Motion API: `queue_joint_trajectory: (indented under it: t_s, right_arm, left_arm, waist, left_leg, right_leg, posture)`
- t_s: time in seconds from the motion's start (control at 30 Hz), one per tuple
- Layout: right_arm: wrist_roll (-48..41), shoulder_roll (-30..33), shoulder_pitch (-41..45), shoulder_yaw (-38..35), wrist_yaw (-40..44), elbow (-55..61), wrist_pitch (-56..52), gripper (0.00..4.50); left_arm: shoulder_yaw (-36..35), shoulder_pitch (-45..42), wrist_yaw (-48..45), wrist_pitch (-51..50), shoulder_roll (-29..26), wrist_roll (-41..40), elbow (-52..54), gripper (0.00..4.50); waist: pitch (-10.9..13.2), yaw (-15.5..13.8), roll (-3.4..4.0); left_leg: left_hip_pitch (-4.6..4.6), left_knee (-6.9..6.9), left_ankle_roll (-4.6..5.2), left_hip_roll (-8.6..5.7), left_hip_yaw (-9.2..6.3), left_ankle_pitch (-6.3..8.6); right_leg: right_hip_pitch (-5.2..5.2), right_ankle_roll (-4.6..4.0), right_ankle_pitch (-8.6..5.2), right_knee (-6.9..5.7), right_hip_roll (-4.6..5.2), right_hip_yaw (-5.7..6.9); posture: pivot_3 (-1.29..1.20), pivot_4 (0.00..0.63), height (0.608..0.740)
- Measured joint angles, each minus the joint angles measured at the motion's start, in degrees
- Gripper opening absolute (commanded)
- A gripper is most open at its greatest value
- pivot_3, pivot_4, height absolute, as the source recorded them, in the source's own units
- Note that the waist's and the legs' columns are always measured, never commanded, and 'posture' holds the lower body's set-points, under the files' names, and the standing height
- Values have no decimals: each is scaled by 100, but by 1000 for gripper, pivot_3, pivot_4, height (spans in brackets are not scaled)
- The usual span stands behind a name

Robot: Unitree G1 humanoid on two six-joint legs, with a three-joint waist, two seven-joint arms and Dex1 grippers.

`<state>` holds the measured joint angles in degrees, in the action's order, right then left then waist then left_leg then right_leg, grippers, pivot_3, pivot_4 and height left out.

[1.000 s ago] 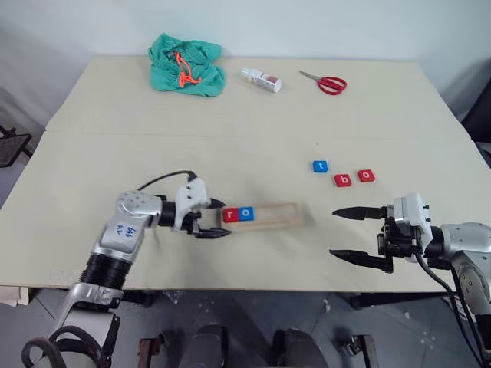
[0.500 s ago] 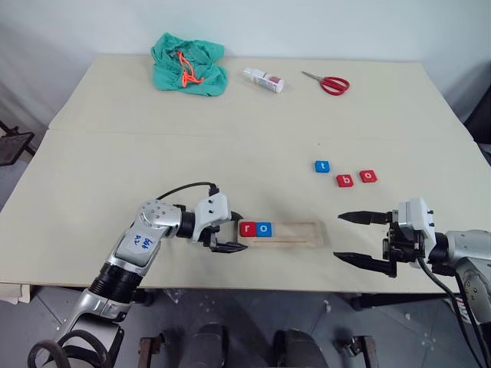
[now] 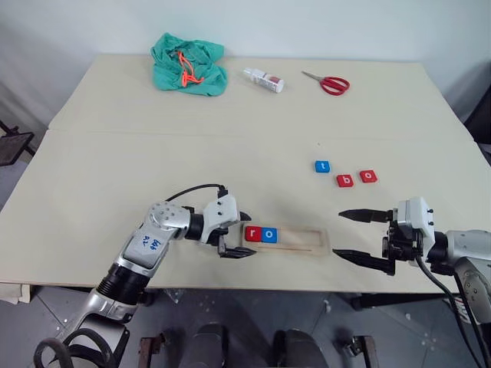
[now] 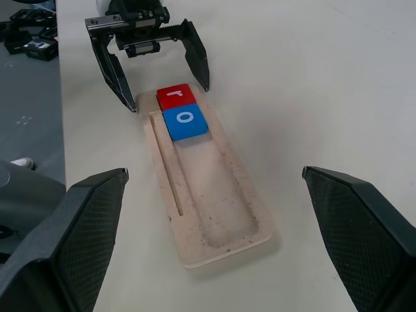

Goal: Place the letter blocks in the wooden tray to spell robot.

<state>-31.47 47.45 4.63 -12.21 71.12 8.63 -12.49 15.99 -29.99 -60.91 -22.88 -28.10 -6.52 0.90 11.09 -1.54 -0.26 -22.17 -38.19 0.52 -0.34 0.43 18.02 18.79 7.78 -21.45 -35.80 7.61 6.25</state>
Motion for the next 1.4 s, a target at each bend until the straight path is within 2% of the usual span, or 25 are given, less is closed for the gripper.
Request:
queue_joint_trajectory:
  t_s: [0.1,0.2,0.37,0.5,0.6,0.7,0.8,0.9,1.4]
  right_arm:
    - [0,0,-115,-176,-131,65,-7,4500]
    - [1,-15,-330,-241,-442,263,-75,4500]
    - [171,-687,-464,-383,-1714,654,-280,4500]
    - [471,-1507,-272,-400,-3229,754,-612,4500]
    - [631,-1710,-269,-397,-3863,885,-839,4500]
    - [749,-1912,-384,-410,-4417,1037,-1137,4500]
    - [753,-2179,-829,-441,-4661,1208,-1111,4500]
    - [784,-2213,-1012,-583,-4830,1234,-1128,4500]
    - [730,-2282,-911,-654,-4993,1354,-1163,4500]
  left_arm:
    - [-174,4,-1,-105,-99,-163,183,4438]
    - [-623,29,-156,-572,-276,-744,421,4438]
    - [-1304,143,-814,-736,-709,-1638,448,4438]
    - [-1817,133,-1258,391,-583,-1881,-274,4438]
    - [-1872,134,-1435,1120,-461,-1887,-719,4438]
    - [-2186,133,-1748,2154,112,-2109,-1280,4438]
    - [-2190,303,-2230,3252,204,-1993,-2157,4438]
    - [-2158,446,-2501,3594,205,-1954,-2563,4438]
    - [-2156,339,-2509,4032,-1,-1998,-3093,4438]
  waist:
    - [0,-3,0]
    - [0,1,0]
    - [0,14,1]
    - [1,6,4]
    - [1,-13,4]
    - [0,-9,4]
    - [0,24,5]
    - [0,52,5]
    - [0,39,5]
  left_leg:
    - [0,-1,0,0,0,0]
    - [0,0,0,1,-2,0]
    - [2,1,-1,4,-3,-1]
    - [4,-1,-1,-1,0,-1]
    - [0,-1,0,-8,-6,0]
    - [0,1,1,-7,-6,0]
    - [3,11,0,-3,9,0]
    - [2,6,1,0,20,0]
    - [5,3,3,-1,17,-1]
  right_leg:
    - [-1,0,0,1,0,0]
    - [0,0,0,0,0,-1]
    - [1,0,0,-3,-3,-1]
    - [1,0,0,-5,1,-5]
    - [2,0,0,-5,3,-6]
    - [4,0,0,-8,3,-3]
    - [14,0,0,-14,-3,-3]
    - [19,0,0,-17,-2,-11]
    - [19,0,0,-22,0,-16]
  posture:
    - [0,150,740]
    - [0,150,740]
    - [0,150,740]
    - [0,150,740]
    - [0,150,740]
    - [0,150,740]
    - [0,150,740]
    - [0,150,740]
    - [0,150,740]
